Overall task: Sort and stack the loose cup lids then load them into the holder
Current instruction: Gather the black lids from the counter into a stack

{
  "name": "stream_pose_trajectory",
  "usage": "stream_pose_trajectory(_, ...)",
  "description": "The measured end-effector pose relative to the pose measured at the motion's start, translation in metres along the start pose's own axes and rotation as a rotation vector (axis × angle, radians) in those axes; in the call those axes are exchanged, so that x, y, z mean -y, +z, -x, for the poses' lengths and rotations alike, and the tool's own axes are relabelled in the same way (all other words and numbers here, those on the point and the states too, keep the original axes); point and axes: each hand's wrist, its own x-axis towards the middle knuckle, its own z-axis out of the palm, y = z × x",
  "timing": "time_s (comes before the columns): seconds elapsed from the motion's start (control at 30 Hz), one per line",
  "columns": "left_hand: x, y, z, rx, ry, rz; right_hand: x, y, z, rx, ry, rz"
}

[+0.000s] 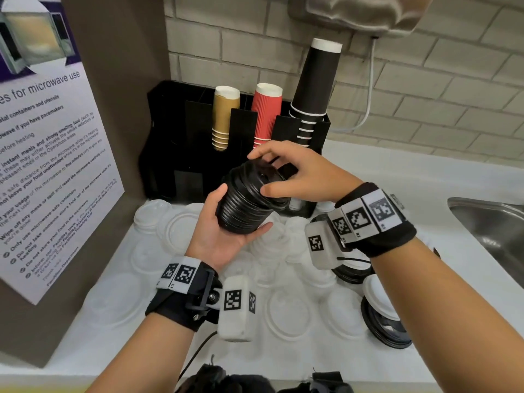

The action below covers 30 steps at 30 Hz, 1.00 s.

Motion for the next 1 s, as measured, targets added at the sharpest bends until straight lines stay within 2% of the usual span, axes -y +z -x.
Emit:
stream_pose_trajectory(0.27, 0.005, 0.004, -0.003, -0.082, -0.029, 0.015, 0.002, 0.001, -0.008, 0.082, -0.026, 0.113)
stream_pose_trajectory(0.47, 0.007, 0.002, -0.004, -0.052, -0.031, 0.037, -0.001, 0.004, -0.007, 0.052, -0.012, 0.115)
stream_pose_trajectory(0.63, 0.008, 0.005, -0.005, -0.007, -0.03, 0.034, -0.004, 0.0, -0.006, 0.085, 0.002, 0.093)
stream_pose_trajectory(0.73, 0.008, 0.004, -0.004, -0.011, -0.023, 0.064, -0.014, -0.017, -0.001, -0.073, 0.184, -0.011)
stream_pose_trajectory(0.8, 0.006, 0.002, -0.003, -0.034, -0.012, 0.092, -0.029, -0.031, 0.004, -0.123, 0.381, 0.066)
stream_pose_trajectory(0.83, 0.006, 0.002, -0.003, -0.046, -0.007, 0.102, -0.038, -0.035, 0.008, -0.046, 0.498, 0.187)
stream_pose_trajectory(0.9, 0.005, 0.002, -0.002, -0.061, -0.004, 0.121, -0.057, -0.036, 0.014, 0.286, 0.723, 0.499)
stream_pose_trajectory(0.97, 0.005, 0.002, -0.002, -0.069, -0.008, 0.127, -0.075, -0.028, 0.021, 0.552, 0.826, 0.739)
stream_pose_trajectory(1.0, 0.005, 0.003, -0.001, -0.07, -0.01, 0.127, -0.085, -0.025, 0.023, 0.593, 0.85, 0.762)
